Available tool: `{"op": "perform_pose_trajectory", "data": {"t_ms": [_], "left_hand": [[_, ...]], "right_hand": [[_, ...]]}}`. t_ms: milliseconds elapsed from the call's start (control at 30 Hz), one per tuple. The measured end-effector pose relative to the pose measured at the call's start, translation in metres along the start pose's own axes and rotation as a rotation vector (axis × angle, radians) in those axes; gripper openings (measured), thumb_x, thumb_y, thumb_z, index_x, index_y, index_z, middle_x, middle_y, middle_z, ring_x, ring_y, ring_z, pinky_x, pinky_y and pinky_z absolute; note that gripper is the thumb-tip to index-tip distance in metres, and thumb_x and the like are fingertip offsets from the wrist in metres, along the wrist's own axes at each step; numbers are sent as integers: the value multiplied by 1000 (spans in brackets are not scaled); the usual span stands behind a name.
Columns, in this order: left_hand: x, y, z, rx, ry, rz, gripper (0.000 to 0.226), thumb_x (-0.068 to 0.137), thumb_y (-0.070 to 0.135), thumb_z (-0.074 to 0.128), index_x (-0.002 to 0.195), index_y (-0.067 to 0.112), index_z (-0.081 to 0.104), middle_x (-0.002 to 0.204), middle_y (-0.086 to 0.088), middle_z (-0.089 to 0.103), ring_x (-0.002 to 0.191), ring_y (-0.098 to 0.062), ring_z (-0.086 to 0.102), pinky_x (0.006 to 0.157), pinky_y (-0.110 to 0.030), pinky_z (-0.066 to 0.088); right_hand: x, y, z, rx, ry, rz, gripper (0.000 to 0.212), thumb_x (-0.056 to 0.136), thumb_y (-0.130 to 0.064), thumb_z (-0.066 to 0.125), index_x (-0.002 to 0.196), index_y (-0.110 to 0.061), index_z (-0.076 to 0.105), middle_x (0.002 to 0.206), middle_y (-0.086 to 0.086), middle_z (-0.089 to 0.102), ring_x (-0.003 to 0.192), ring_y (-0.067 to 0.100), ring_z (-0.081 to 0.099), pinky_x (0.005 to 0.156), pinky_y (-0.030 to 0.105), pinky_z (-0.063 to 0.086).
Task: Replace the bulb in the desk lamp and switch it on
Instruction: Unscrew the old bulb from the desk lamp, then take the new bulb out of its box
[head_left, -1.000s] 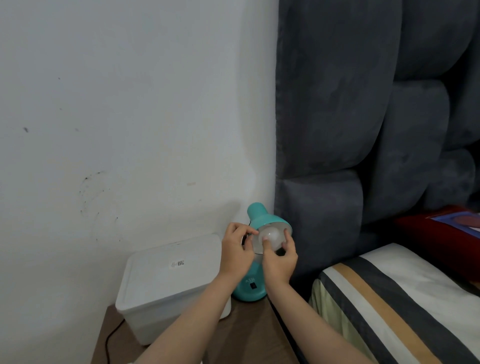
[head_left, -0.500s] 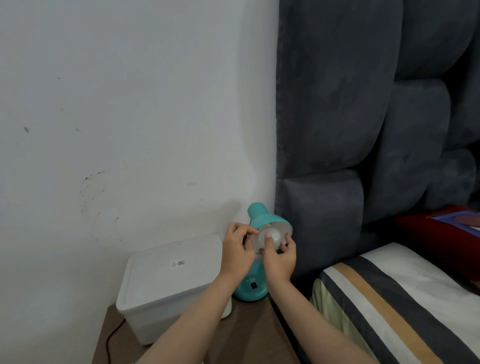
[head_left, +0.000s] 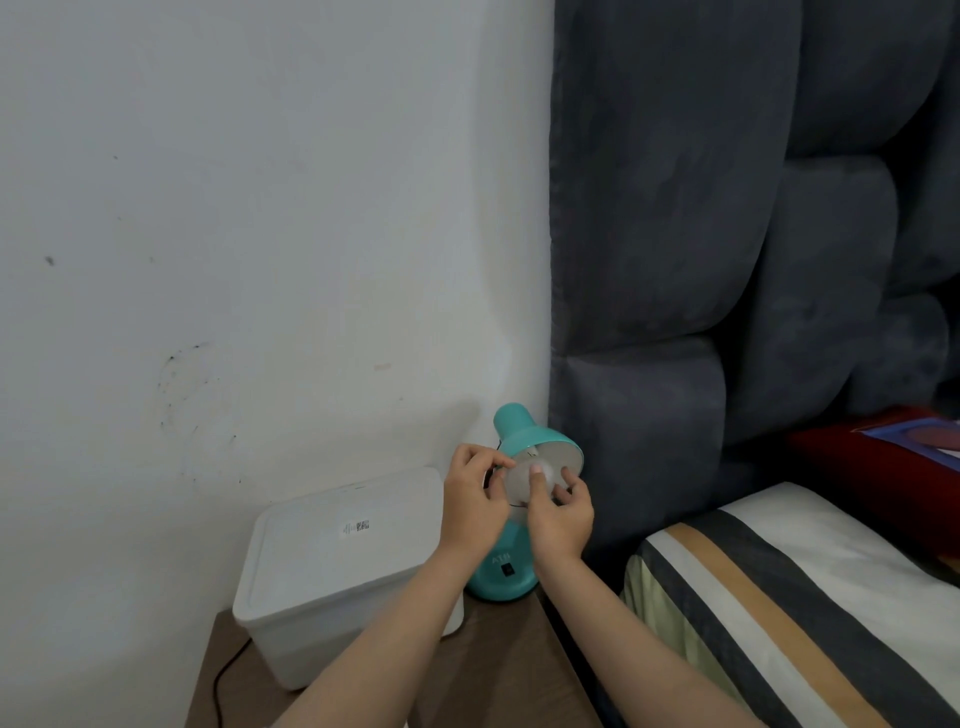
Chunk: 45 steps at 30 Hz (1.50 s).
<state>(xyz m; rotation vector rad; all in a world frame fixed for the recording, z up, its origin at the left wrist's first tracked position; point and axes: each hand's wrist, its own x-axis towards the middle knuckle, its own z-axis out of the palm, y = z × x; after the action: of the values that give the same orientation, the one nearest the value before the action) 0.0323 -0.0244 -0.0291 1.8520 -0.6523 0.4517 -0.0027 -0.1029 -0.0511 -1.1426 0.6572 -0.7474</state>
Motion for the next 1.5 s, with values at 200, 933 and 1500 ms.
{"op": "perform_pose_trajectory", "data": {"t_ms": [200, 933, 1500], "left_hand": [[0, 0, 0, -9, -7, -8, 28, 83, -8, 56, 82, 19, 63, 93, 2, 50, 88, -1, 54, 76, -4, 42], [-124, -24, -111, 253, -44, -228, 24, 85, 15, 63, 108, 11, 59, 108, -2, 58, 103, -13, 53, 88, -20, 37], [-189, -77, -136, 359, -64, -566, 50, 87, 25, 63, 132, 10, 49, 123, -8, 52, 112, -20, 50, 87, -24, 41]], "right_hand": [[-3, -2, -7, 51, -24, -33, 42, 79, -15, 75, 116, -17, 55, 105, 4, 64, 86, 10, 63, 67, 17, 48], [-104, 46, -48, -402, -110, 18, 40, 71, -34, 79, 97, -19, 52, 99, 5, 64, 86, 23, 61, 76, 34, 50], [-139, 123, -26, -765, -230, 236, 33, 72, -37, 75, 88, -20, 52, 105, 10, 64, 89, 27, 59, 75, 30, 45]]}}
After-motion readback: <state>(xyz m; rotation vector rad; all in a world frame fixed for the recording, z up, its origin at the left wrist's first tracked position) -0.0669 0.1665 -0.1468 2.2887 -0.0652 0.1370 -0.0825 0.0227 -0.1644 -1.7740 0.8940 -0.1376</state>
